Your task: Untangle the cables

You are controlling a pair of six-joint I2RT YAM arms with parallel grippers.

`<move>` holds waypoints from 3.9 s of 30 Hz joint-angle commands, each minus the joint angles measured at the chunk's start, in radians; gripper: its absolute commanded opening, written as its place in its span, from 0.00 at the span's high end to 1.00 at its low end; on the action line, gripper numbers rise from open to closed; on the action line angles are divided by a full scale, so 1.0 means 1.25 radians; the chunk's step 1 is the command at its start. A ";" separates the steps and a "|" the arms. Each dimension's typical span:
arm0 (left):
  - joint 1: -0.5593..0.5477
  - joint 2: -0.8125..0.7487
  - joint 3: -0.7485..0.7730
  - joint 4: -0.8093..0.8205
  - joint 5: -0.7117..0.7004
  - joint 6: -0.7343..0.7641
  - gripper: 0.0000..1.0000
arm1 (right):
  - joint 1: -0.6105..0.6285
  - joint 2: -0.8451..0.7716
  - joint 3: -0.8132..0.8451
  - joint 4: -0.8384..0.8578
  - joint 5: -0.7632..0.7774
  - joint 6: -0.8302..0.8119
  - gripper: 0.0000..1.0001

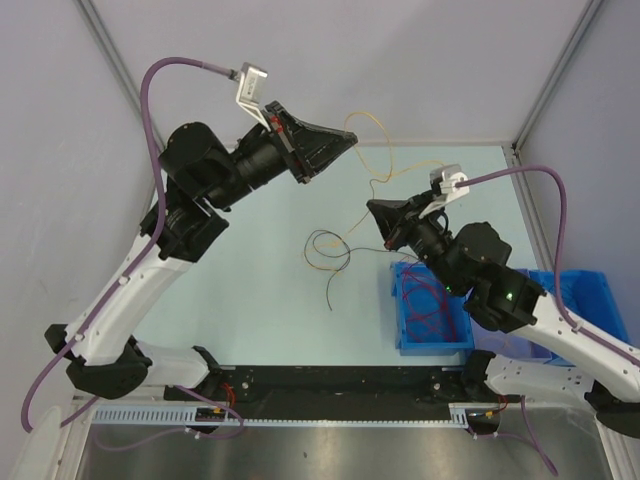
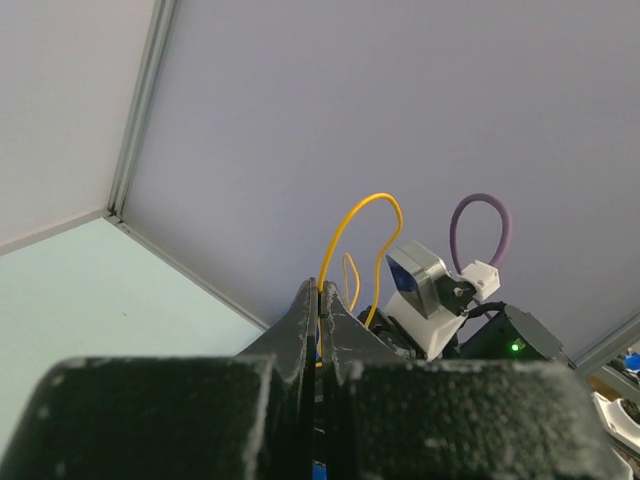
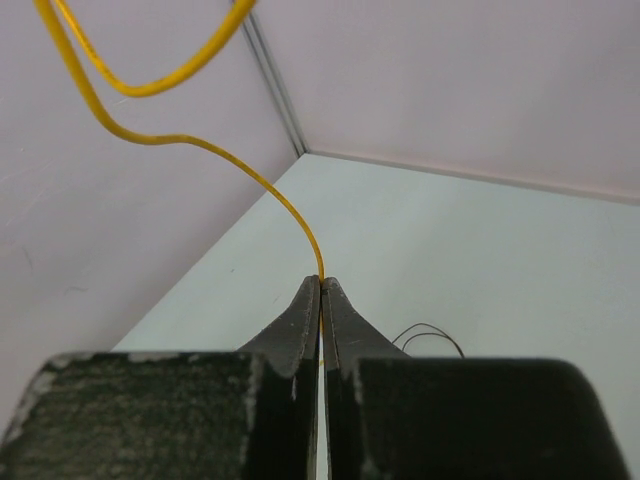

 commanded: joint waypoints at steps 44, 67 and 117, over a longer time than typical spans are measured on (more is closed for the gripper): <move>-0.228 0.166 -0.155 -0.033 -0.012 0.088 0.98 | 0.002 -0.234 0.223 -0.137 0.317 -0.096 1.00; -0.364 0.614 0.298 -0.127 0.114 0.073 1.00 | 0.002 -0.282 0.271 -0.116 0.649 -0.341 1.00; -0.339 0.175 -0.266 -0.113 -0.349 0.098 0.08 | 0.007 -0.295 0.245 -0.388 0.832 -0.177 1.00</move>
